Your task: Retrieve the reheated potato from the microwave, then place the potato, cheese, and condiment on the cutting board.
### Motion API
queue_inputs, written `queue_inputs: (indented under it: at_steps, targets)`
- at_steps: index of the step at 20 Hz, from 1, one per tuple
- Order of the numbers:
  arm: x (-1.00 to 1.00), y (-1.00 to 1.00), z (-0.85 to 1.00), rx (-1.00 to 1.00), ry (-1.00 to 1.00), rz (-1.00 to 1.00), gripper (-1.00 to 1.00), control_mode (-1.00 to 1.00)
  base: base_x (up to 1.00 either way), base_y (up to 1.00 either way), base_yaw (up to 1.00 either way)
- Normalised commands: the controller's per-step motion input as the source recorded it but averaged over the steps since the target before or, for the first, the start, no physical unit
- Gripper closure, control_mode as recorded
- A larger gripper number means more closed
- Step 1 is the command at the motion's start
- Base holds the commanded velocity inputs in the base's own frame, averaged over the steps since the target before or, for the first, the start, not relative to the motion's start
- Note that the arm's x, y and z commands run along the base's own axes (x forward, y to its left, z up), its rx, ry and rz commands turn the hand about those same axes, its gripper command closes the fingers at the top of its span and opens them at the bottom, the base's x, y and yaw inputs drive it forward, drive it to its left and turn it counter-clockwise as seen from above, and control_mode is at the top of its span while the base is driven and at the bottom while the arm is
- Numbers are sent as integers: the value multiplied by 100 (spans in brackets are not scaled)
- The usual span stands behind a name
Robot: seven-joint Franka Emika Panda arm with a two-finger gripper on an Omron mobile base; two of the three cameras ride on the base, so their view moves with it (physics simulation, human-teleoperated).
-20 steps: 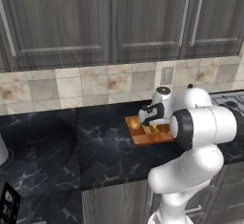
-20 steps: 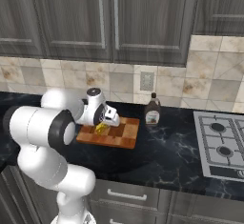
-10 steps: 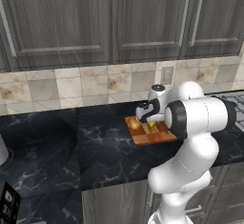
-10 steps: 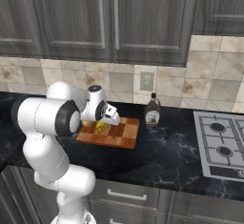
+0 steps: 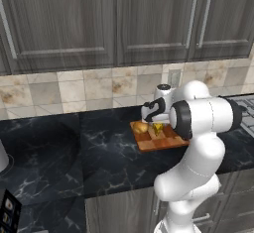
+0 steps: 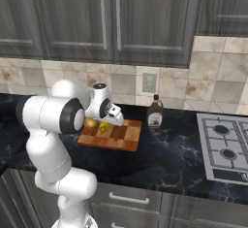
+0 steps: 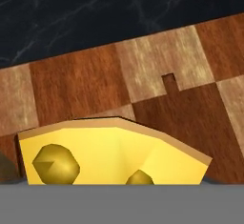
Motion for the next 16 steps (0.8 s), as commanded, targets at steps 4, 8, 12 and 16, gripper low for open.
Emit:
queue_inputs:
  at_steps: [4,8,12,16]
  targets:
    - [-5,-7,-10,1,3,-2,-100,-100,0,0,0]
    - [-13,-3,-2,2,0,-4,-100,-100,0,0,0]
    - [-15,0,1,2,1,-5,-100,-100,0,0,0]
    - [-12,0,10,0,0,-5,-100,-100,0,0,0]
